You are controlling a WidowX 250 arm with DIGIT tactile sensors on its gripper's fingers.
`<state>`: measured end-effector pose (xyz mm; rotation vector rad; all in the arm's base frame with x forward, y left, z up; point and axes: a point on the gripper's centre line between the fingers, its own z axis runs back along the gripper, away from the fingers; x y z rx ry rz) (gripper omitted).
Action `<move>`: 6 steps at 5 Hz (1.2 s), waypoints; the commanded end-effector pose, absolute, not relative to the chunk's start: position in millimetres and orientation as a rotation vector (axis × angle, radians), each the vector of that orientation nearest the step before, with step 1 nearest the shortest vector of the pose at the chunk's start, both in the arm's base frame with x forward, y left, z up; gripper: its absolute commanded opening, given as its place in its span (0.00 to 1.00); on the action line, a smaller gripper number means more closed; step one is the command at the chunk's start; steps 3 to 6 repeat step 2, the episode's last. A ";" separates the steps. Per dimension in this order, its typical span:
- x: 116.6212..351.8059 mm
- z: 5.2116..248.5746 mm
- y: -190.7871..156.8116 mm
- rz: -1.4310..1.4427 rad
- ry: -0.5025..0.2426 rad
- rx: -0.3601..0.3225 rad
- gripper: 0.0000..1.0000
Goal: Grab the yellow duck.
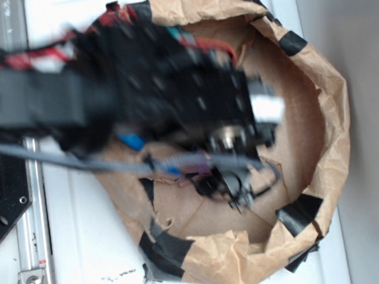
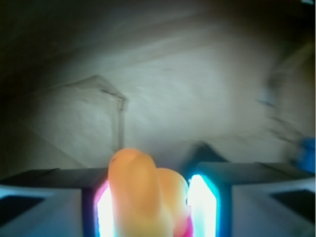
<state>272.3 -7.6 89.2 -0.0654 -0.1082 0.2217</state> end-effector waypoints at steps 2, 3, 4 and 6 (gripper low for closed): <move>275.2 141.7 0.3 0.194 -0.212 -0.060 0.00; 275.2 141.7 0.3 0.194 -0.212 -0.060 0.00; 275.2 141.7 0.3 0.194 -0.212 -0.060 0.00; 275.2 141.7 0.3 0.194 -0.212 -0.060 0.00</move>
